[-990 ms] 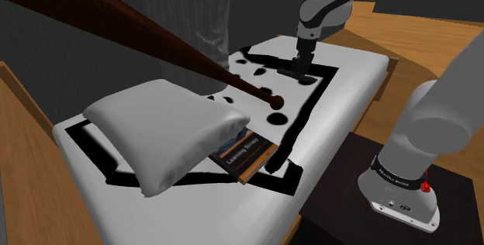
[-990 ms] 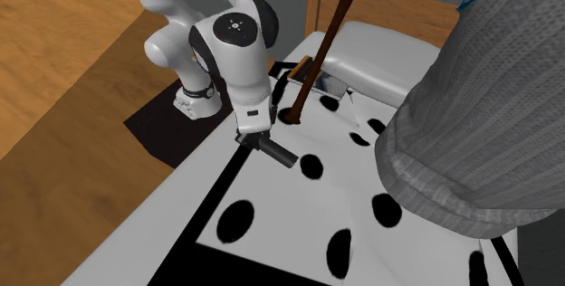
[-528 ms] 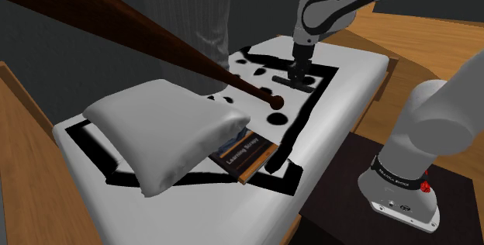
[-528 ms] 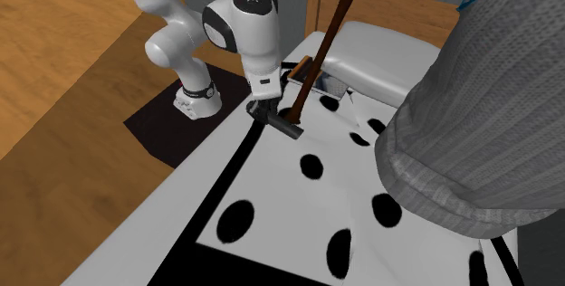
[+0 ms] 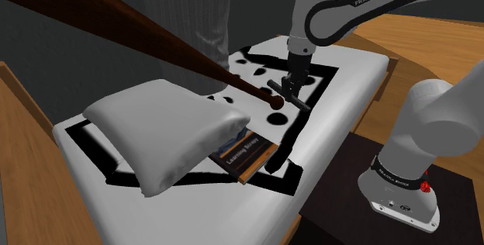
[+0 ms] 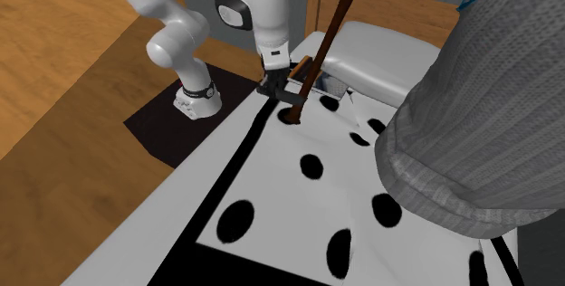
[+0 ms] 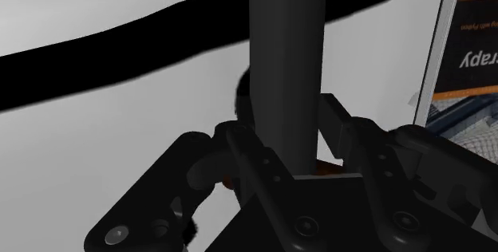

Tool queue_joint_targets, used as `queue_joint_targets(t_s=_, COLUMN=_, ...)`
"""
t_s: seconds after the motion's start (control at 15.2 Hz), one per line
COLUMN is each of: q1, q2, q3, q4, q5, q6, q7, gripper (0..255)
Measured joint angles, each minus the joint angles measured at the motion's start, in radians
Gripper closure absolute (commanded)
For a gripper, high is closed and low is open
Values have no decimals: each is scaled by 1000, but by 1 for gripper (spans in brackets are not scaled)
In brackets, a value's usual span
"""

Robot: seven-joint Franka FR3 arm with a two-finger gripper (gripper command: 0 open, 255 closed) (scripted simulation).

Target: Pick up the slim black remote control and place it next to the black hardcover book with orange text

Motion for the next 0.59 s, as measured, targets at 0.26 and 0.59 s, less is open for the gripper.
queue_joint_targets(t_s=0.26, q1=47, q2=-47, q3=73, q4=-40, q5=40, q6=-2, q7=91, gripper=255)
queue_joint_targets(t_s=0.59, q1=60, q2=-23, q3=87, q4=-82, q5=52, q6=65, q7=104, gripper=255)
